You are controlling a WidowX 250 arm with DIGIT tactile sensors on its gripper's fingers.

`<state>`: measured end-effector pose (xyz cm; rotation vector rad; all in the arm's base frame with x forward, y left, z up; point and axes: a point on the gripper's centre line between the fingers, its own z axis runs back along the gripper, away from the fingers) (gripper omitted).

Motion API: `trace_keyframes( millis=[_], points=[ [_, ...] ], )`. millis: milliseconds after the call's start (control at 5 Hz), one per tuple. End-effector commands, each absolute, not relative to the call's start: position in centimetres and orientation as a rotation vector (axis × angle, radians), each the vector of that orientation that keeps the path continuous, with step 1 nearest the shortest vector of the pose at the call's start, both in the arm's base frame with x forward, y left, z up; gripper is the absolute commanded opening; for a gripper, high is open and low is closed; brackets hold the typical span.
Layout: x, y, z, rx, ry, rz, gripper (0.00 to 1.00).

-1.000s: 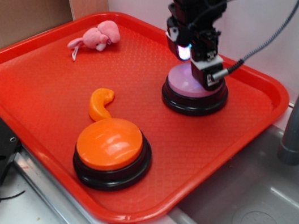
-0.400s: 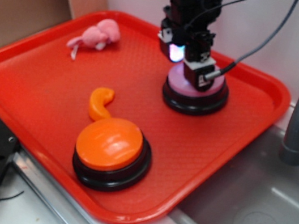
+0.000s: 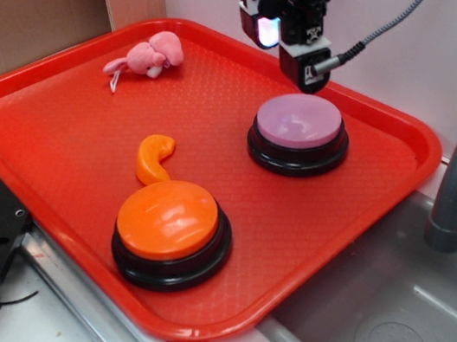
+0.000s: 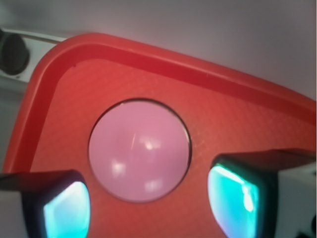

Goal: Push the pink button.

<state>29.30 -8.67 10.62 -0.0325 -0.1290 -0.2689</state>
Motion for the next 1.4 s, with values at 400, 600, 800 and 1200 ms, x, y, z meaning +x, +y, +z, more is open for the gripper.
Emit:
trace_keyframes(
  millis=[400,600,800,1200],
  points=[
    [30.6,-10.1,6.0,-0.074,-0.133,-0.318,1.00],
    [30.3,-10.2,5.1,-0.077,-0.100,-0.322,1.00],
    [30.6,-10.6,5.8,-0.058,-0.101,-0.336,1.00],
    [30.7,-10.8,11.7,-0.039,-0.165,-0.311,1.00]
  ],
)
